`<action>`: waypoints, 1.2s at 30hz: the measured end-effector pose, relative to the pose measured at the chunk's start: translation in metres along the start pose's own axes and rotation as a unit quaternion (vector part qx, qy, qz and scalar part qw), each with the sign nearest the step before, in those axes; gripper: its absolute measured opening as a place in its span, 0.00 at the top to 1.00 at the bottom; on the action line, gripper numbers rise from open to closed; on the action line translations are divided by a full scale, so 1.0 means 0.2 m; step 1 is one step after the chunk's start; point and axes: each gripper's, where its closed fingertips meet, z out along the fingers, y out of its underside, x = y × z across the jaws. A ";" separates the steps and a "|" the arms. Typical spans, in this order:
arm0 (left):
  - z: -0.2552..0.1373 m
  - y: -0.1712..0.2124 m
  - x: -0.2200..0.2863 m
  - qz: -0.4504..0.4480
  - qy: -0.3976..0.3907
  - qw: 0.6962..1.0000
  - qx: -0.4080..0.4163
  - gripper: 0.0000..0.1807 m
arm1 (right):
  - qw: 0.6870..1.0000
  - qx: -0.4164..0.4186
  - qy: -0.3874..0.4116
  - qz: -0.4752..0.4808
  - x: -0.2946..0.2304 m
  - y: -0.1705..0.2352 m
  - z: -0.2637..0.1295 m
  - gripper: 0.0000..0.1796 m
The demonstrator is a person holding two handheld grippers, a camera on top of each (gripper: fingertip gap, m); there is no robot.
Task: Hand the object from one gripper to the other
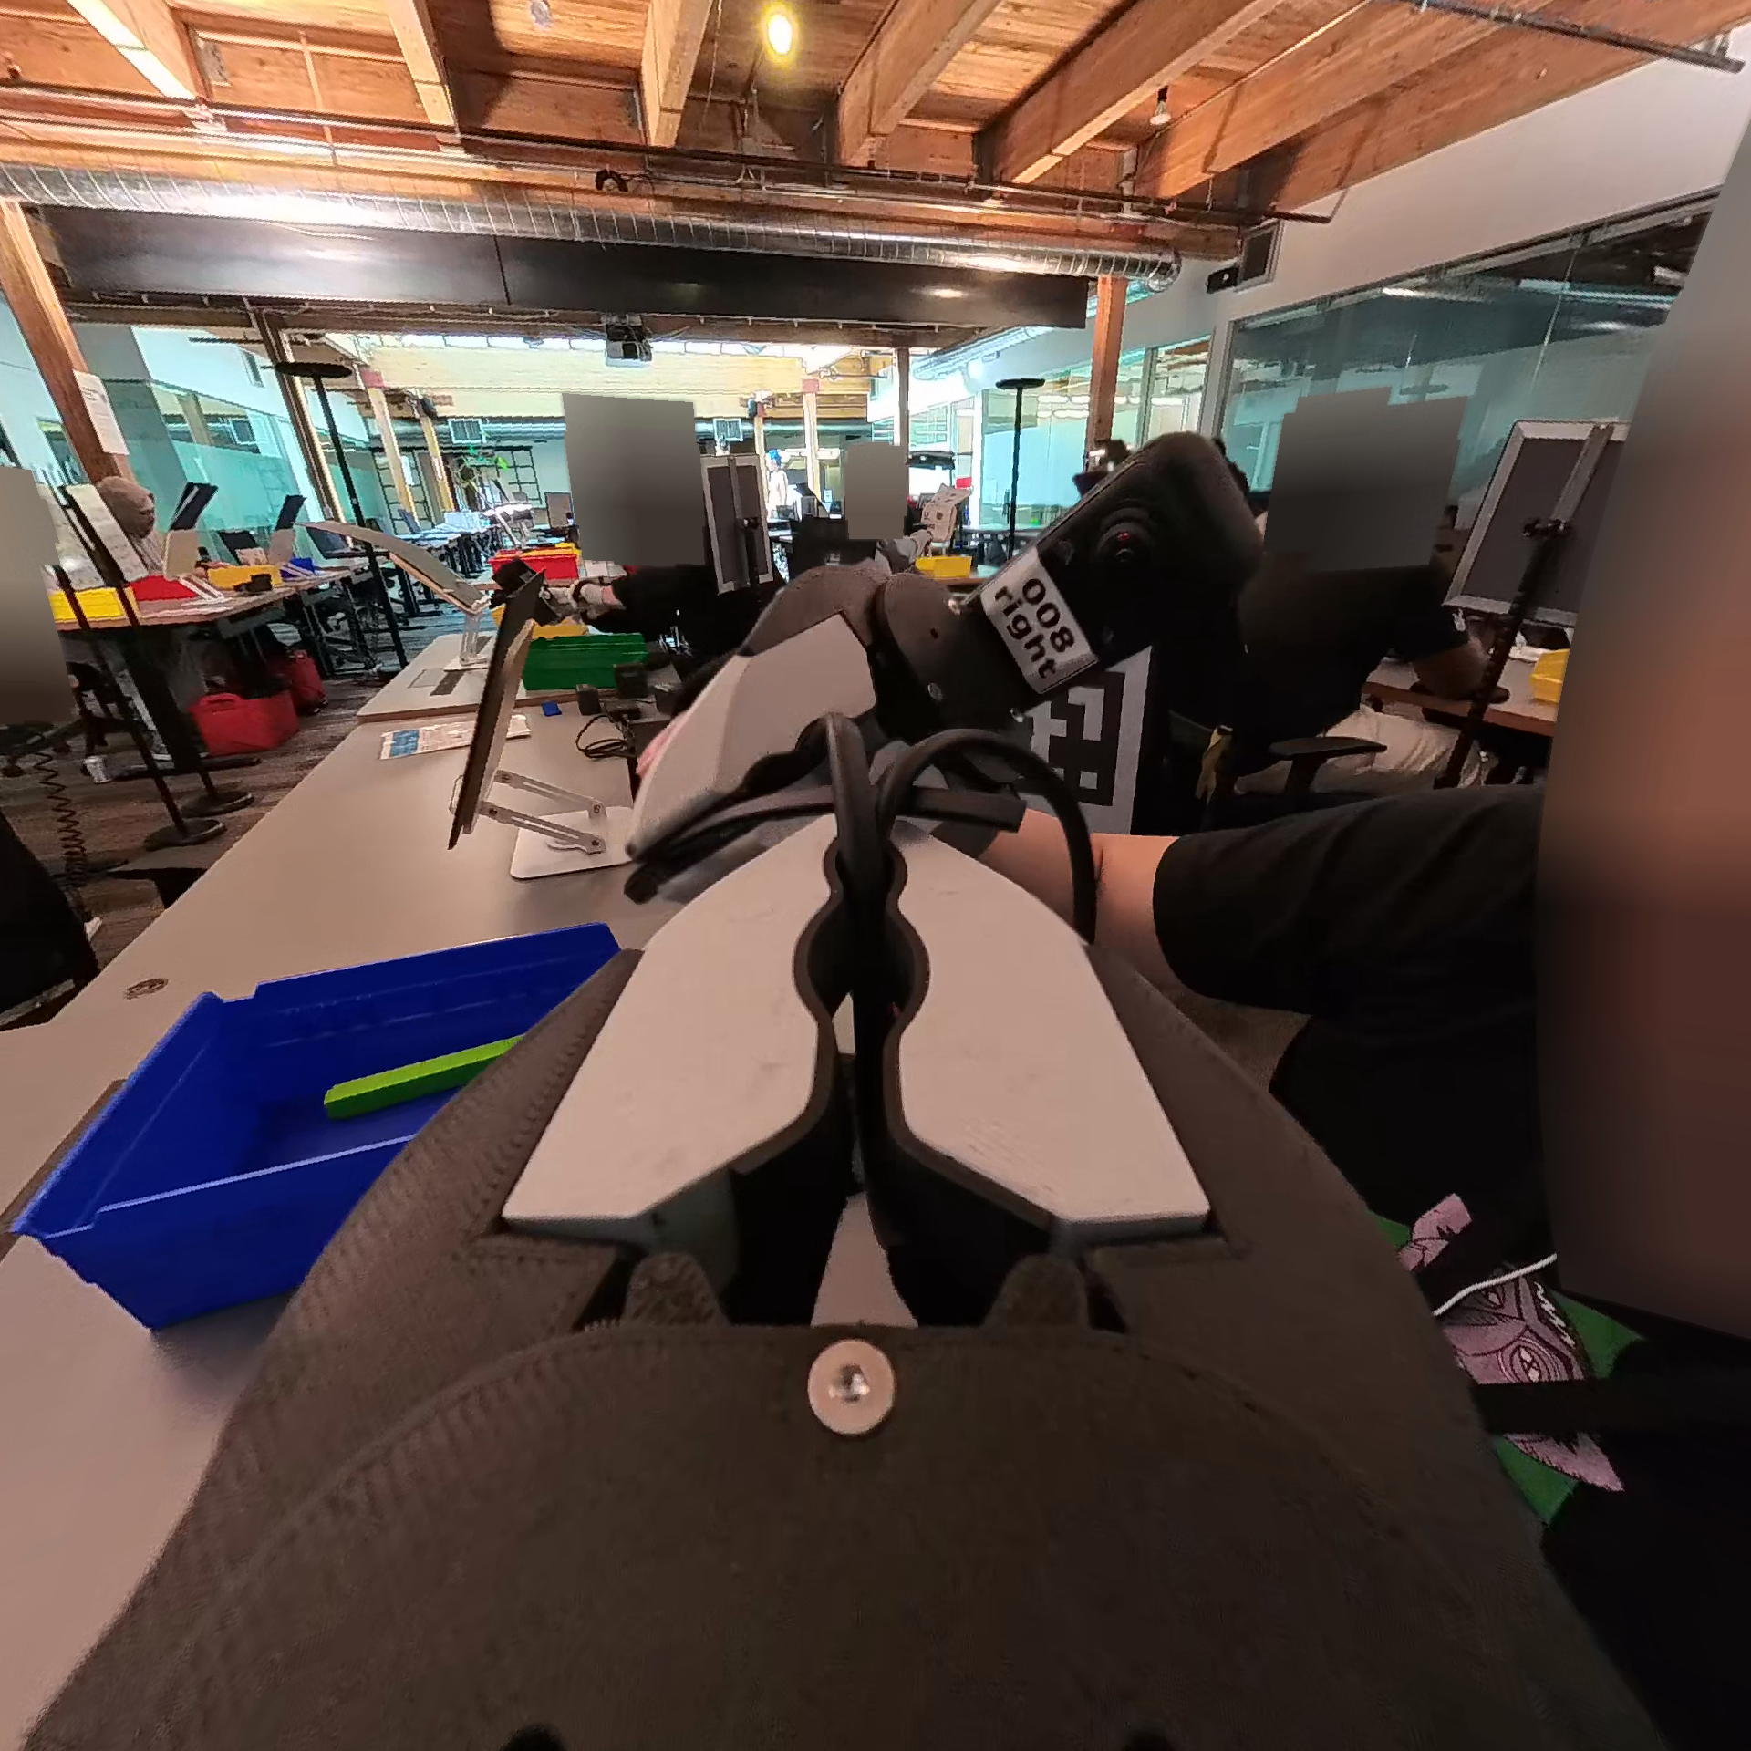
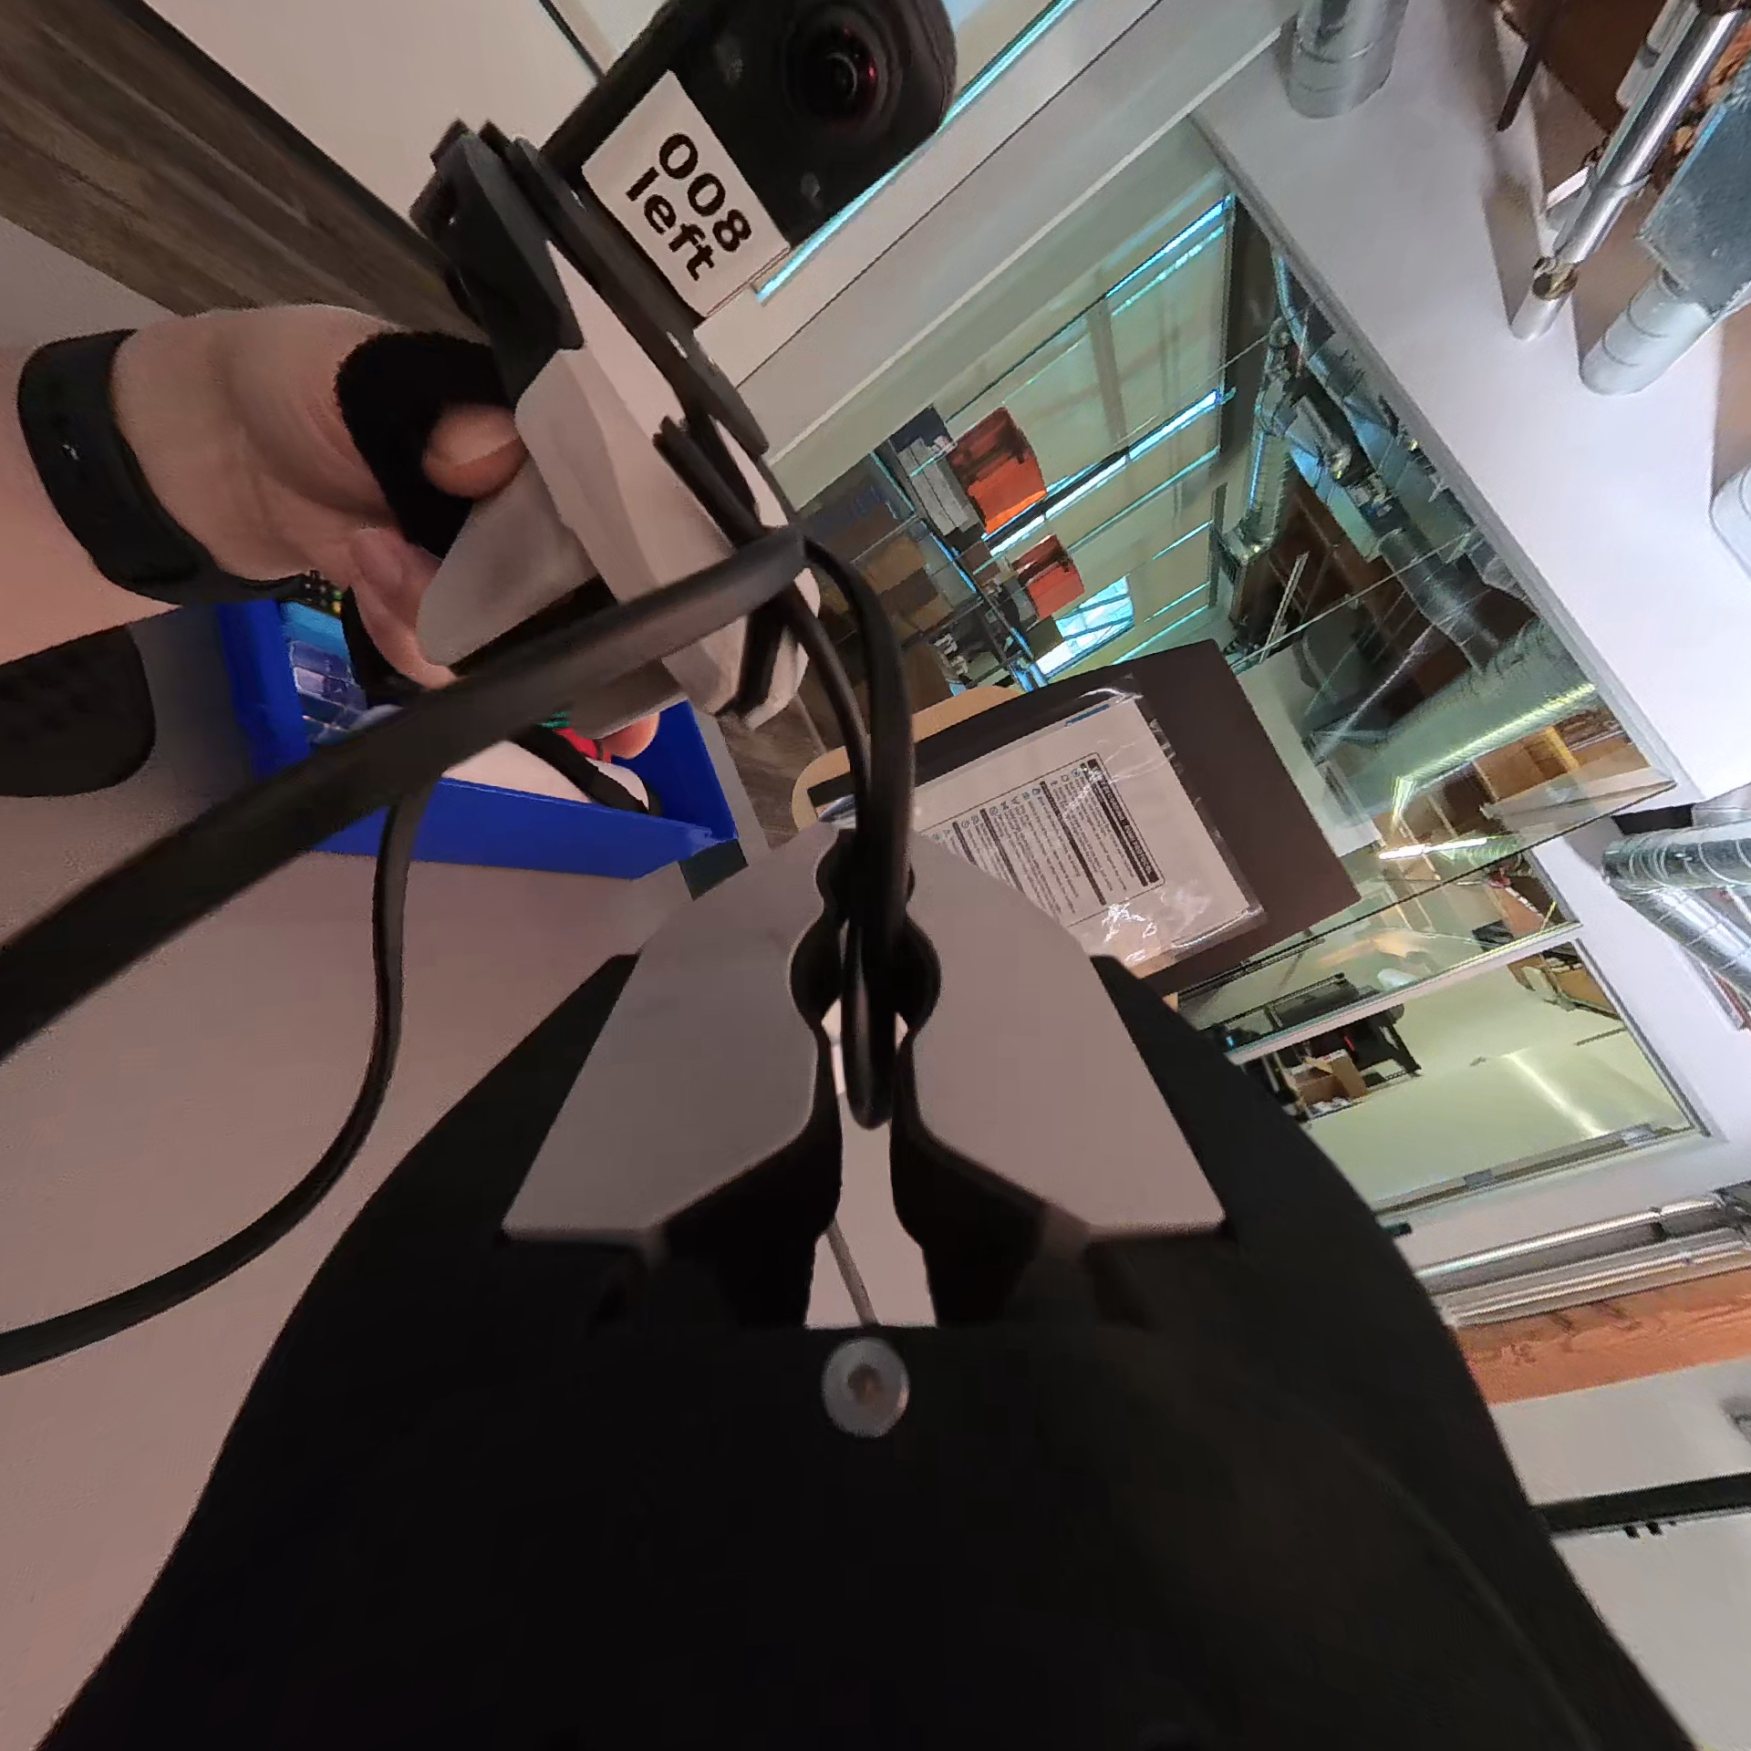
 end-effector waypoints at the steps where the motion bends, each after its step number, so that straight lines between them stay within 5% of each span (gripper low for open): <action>1: 0.00 0.00 0.00 -0.001 0.002 1.000 0.004 1.00 | 1.000 -0.007 -0.008 0.006 0.00 0.00 0.00 0.97; 5: -0.03 0.01 -0.08 -0.001 -0.023 1.000 0.011 0.97 | 0.999 -0.028 -0.033 0.031 0.09 0.00 0.01 0.97; 9: -0.08 0.03 -0.23 -0.004 -0.100 0.995 0.010 0.68 | 0.997 -0.065 -0.033 0.009 0.26 -0.02 0.04 0.97; 12: -0.17 0.01 -0.36 0.013 -0.167 0.986 0.025 0.57 | 0.995 -0.099 -0.031 -0.003 0.40 -0.02 0.07 0.97; 22: -0.47 -0.06 -0.55 -0.041 -0.212 0.969 0.118 0.61 | 0.976 -0.214 0.033 0.011 0.95 0.07 0.12 0.97; 36: -0.38 0.14 -0.72 -0.013 -0.281 0.959 0.020 0.58 | 0.967 -0.242 0.075 -0.009 1.17 -0.13 0.19 0.97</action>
